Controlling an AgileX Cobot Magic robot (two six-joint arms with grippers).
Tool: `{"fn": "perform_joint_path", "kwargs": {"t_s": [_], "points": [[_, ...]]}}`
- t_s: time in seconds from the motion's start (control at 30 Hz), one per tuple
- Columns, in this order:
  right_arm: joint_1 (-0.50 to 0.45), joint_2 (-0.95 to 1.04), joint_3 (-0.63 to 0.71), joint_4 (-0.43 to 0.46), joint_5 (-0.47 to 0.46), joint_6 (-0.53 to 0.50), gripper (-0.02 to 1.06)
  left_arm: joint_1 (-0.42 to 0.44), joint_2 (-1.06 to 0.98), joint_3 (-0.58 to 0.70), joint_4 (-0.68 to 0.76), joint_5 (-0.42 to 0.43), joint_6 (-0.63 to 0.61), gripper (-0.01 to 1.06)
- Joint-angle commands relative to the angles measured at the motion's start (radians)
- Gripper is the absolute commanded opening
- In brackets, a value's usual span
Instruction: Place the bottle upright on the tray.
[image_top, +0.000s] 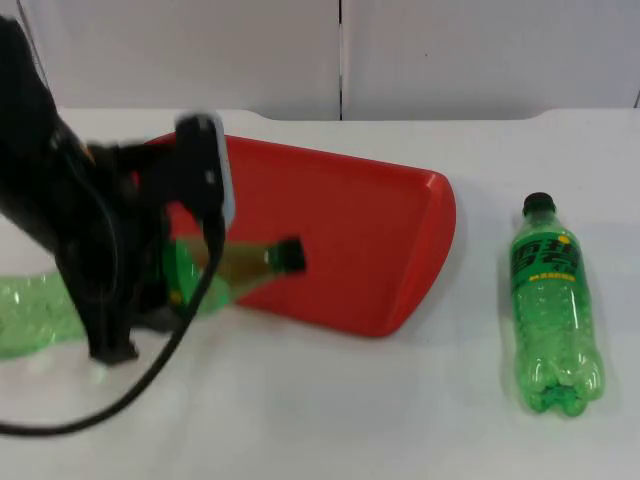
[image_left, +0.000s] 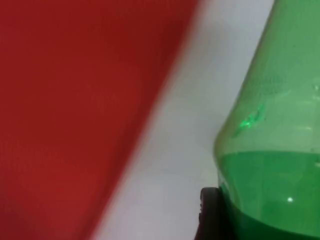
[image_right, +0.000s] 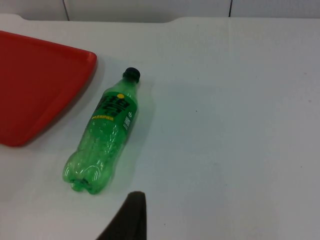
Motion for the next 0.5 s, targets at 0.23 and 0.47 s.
{"fn": "perform_joint_path", "kwargs": {"t_s": [0.23, 0.47], "points": [[-0.005, -0.004, 0.007, 0.001, -0.001, 0.0, 1.02, -0.007, -0.226, 0.0, -0.221, -0.148, -0.099, 0.0], [-0.005, -0.004, 0.007, 0.001, -0.001, 0.0, 1.02, -0.007, -0.319, 0.0, -0.372, -0.181, -0.119, 0.0]]}}
